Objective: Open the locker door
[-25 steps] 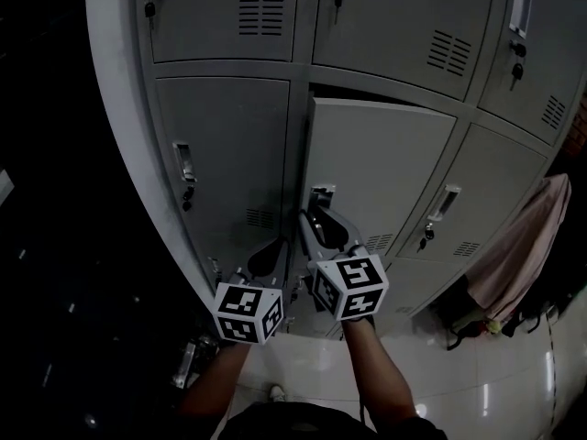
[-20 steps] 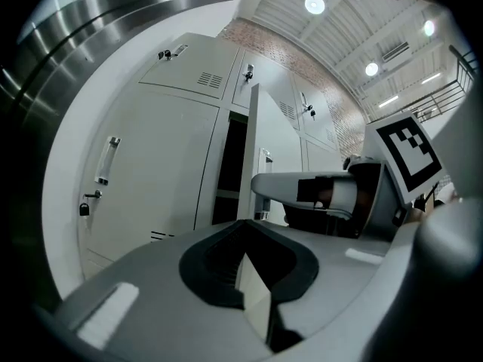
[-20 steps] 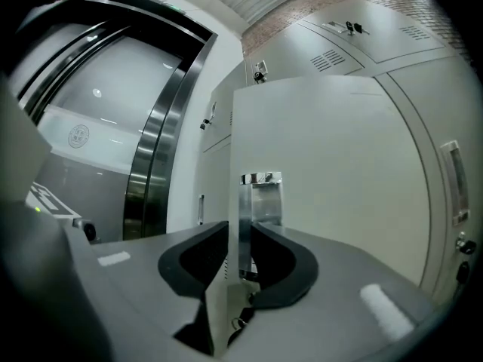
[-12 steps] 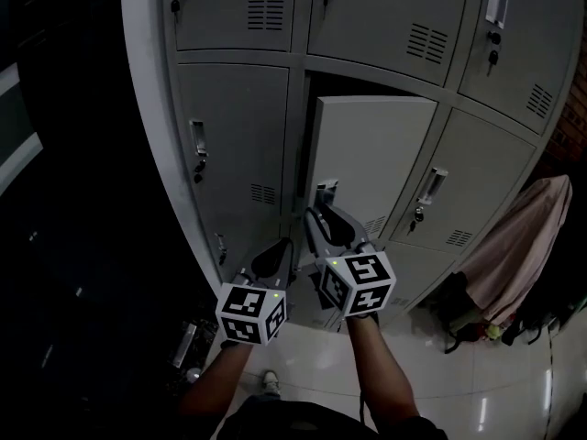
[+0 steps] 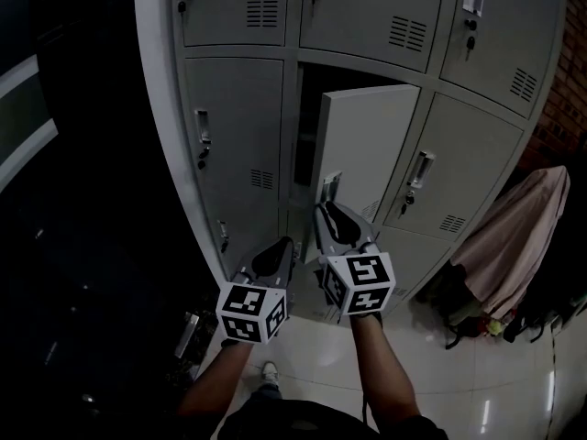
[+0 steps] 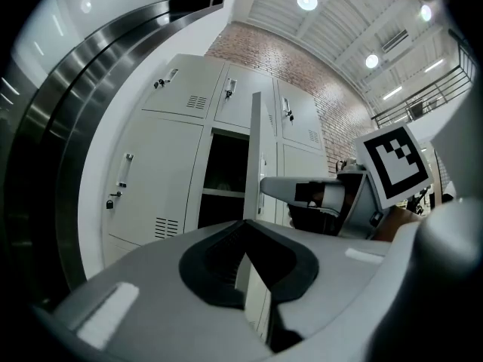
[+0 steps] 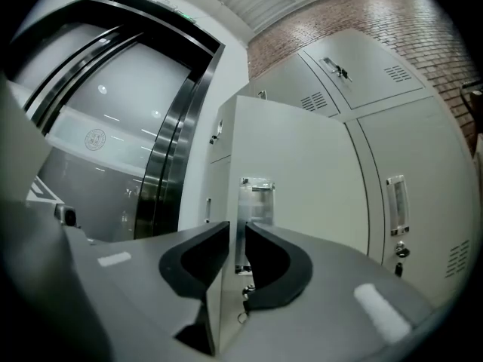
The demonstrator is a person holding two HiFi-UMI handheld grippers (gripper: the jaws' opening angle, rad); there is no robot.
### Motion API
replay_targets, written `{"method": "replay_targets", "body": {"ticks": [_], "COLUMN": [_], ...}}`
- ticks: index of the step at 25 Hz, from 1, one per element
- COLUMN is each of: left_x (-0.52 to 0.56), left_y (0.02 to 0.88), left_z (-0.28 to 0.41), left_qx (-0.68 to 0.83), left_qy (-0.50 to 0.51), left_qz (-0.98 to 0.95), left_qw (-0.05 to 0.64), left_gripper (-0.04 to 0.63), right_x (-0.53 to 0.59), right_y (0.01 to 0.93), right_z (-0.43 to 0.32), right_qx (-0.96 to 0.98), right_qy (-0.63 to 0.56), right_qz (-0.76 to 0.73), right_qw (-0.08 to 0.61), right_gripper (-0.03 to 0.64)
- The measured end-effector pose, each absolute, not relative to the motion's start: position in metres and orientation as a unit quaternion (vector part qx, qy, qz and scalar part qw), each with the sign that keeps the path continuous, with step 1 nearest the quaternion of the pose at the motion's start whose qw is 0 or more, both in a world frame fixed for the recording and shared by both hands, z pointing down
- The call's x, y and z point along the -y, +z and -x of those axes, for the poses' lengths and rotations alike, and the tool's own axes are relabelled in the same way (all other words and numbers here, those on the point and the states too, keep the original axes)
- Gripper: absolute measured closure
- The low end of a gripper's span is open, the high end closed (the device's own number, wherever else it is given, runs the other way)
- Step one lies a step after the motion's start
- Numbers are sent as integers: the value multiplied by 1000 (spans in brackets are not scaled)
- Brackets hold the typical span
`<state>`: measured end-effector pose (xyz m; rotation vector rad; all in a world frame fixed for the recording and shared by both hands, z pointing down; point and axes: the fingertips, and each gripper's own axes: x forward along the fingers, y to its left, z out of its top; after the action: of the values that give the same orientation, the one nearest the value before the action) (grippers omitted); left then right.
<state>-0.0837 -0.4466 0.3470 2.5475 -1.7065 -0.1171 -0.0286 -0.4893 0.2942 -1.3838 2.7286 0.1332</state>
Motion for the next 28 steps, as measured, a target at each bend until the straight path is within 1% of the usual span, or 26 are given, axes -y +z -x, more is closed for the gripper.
{"method": "replay_targets", "body": {"ticks": [12,28], "left_x": [408,301], "left_y": [362,370], "left_z": [64,42], "left_qx": [556,573], "left_qy": [-32,-11], "left_qz": [-830,-818], "left_qw": [43,45], "left_gripper": [589,590], "right_x": [447,327], "right_y": [315,345], "right_z": [2,-15], "right_qx": [-886,-898], "right_qy": [37,21], "right_qz": [461,439], "right_qw": [27,11], "right_gripper": [559,586]}}
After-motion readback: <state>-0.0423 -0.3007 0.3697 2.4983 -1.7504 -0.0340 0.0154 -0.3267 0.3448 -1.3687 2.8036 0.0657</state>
